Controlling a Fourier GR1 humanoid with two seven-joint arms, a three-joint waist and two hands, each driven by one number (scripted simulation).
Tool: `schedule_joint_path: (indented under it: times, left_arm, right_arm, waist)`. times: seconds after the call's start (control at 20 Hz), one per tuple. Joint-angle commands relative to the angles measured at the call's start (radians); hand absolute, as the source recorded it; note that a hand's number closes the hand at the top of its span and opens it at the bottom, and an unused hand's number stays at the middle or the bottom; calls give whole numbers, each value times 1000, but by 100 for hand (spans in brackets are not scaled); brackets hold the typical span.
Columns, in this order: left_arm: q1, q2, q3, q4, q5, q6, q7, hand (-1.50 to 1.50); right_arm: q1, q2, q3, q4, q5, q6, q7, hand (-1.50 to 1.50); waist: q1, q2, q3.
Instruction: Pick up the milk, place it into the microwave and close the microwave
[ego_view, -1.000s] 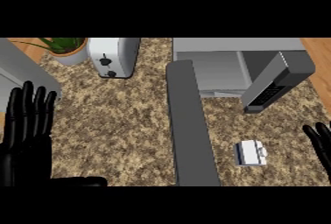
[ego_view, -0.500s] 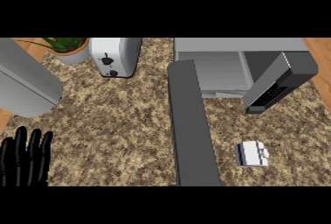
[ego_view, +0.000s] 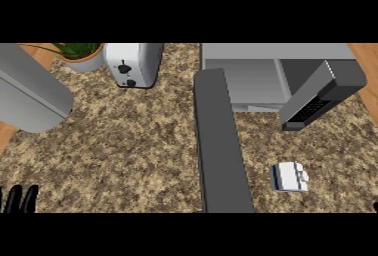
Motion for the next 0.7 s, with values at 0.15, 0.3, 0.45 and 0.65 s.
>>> schedule_joint_path:
  times: [0.15,0.3,0.45,0.65]
  left_arm:
    - [135,39,50,-6,99,-80,-117,-150]
    - [194,49,63,-18,104,-100,-177,-150]
    - [243,42,3,-53,65,-100,-172,-150]
    - [329,57,35,-40,106,-148,-273,-150]
  right_arm:
    - [-16,93,62,89,211,-3,-82,-150]
    - [-124,60,10,161,188,-29,-66,-150]
    - [-216,105,80,277,329,-89,-97,-150]
    - [-237,106,96,317,393,-111,-109,-150]
  waist:
    - [4,0,0]
    - [8,1,0]
    - [14,3,1]
    - [14,2,0]
